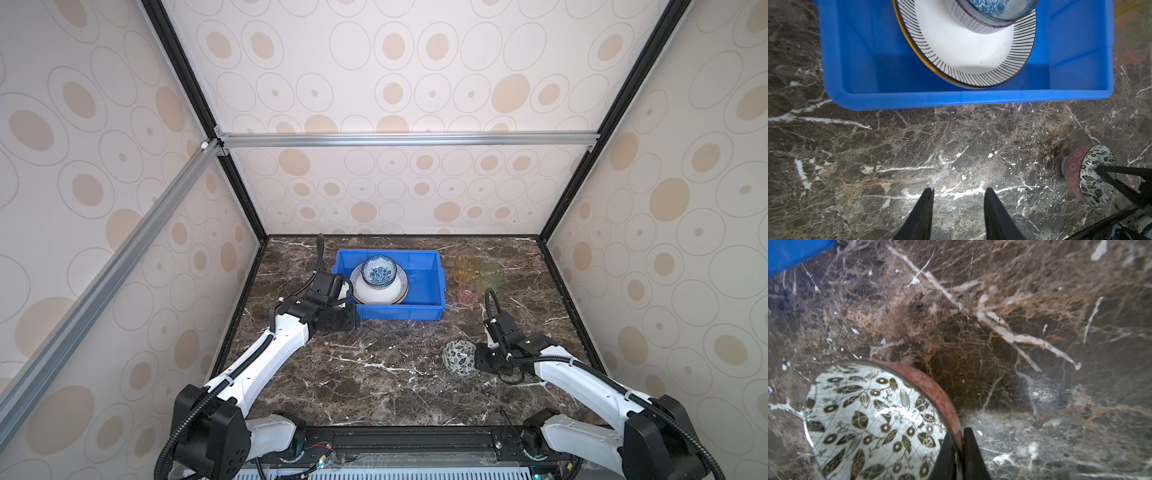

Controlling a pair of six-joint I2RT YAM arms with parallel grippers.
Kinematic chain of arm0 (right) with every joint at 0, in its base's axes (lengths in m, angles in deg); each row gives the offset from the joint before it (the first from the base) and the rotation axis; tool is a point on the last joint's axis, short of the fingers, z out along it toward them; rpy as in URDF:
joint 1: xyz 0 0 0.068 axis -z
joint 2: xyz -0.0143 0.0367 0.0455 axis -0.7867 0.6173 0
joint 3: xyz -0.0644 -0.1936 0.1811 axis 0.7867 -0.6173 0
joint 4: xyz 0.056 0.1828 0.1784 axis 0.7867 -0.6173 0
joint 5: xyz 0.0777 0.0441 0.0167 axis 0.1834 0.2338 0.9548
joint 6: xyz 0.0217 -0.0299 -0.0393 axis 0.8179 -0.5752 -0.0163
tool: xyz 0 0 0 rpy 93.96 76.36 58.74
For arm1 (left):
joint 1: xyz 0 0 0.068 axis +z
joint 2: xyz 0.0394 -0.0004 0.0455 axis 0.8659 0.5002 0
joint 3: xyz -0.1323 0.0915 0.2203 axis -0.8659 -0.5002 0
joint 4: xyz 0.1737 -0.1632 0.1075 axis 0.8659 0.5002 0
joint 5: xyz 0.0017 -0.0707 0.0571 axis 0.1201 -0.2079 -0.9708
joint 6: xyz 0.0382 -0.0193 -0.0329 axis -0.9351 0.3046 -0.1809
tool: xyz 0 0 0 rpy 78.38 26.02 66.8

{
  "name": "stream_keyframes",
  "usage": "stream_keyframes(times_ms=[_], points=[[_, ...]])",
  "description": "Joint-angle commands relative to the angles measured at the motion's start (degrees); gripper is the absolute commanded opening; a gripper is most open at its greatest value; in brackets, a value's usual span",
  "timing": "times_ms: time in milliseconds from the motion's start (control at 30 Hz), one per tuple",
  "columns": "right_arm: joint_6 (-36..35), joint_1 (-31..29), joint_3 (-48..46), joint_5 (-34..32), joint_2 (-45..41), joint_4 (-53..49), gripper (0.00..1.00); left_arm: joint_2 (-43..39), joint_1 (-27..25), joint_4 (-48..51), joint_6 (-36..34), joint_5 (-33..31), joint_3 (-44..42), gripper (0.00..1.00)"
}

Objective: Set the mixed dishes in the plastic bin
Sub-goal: 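Lower the right gripper onto the leaf-patterned bowl rim, then close the right gripper on the leaf-patterned bowl rim and lift it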

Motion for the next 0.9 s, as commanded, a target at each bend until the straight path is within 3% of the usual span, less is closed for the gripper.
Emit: stream_keyframes(times_ms=[0,133,867], points=[[0.3,0.4,0.4,-0.1,0.1,-0.9,0.06,0.5,-0.4,0.3,0.2,-0.9,3.0,0.41],[-0.4,0.4,1.4,0.2,0.1,-1.7,0.0,0.9,-0.5,0.2,0.3,-0.8,3.3,0.41],[-1.9,0.4,8.5,0.9,-1.7,-6.3,0.0,-0.3,-0.5,-0.7,0.0,-1.9,3.5,0.4]])
